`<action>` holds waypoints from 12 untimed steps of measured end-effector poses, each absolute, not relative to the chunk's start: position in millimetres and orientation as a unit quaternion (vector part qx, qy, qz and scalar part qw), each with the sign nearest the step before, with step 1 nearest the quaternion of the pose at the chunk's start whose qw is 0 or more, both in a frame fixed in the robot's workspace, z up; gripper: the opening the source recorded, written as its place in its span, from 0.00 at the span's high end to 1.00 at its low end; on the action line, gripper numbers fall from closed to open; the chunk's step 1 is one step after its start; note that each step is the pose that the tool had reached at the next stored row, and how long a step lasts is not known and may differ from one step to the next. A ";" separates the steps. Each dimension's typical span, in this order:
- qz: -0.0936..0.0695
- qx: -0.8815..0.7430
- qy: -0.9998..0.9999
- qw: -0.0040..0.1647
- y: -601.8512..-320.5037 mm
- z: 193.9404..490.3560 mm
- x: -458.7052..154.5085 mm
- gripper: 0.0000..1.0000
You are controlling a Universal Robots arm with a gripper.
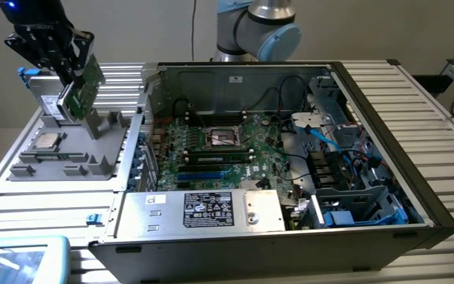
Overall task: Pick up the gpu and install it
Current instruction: 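Pick up the gpu and move the gpu toward the slot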
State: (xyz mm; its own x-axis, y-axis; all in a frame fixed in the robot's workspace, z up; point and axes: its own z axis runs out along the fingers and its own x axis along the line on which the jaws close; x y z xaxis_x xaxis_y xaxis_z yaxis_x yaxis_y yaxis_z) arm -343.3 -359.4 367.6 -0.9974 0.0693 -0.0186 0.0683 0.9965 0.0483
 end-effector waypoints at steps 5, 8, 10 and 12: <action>0.024 0.034 0.999 0.011 -359.4 390.3 -343.4 0.73; 0.024 0.034 0.999 0.012 -359.4 403.8 -343.4 0.73; 0.024 0.034 0.999 0.013 -359.4 412.2 -343.4 0.73; 0.024 0.034 0.999 0.015 -359.4 420.6 -343.4 0.73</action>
State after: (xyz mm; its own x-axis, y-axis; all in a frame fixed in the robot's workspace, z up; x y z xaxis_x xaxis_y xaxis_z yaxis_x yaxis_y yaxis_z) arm -343.4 -359.4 420.6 -0.9972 0.0694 -0.0275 0.0680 0.9965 0.0488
